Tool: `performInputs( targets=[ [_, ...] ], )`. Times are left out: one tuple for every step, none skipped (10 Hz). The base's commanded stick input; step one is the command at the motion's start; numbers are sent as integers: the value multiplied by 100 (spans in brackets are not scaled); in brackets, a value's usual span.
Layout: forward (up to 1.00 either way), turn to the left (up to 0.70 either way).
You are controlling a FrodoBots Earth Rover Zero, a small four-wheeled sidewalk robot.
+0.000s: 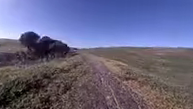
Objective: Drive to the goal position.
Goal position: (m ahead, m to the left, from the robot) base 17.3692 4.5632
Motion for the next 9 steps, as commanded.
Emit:
performInputs(
  targets=[
    [70,0],
    [70,0],
    [70,0],
    [70,0],
    [70,0],
    [70,0],
    [70,0],
    [70,-1],
    [70,-4]
  ],
)
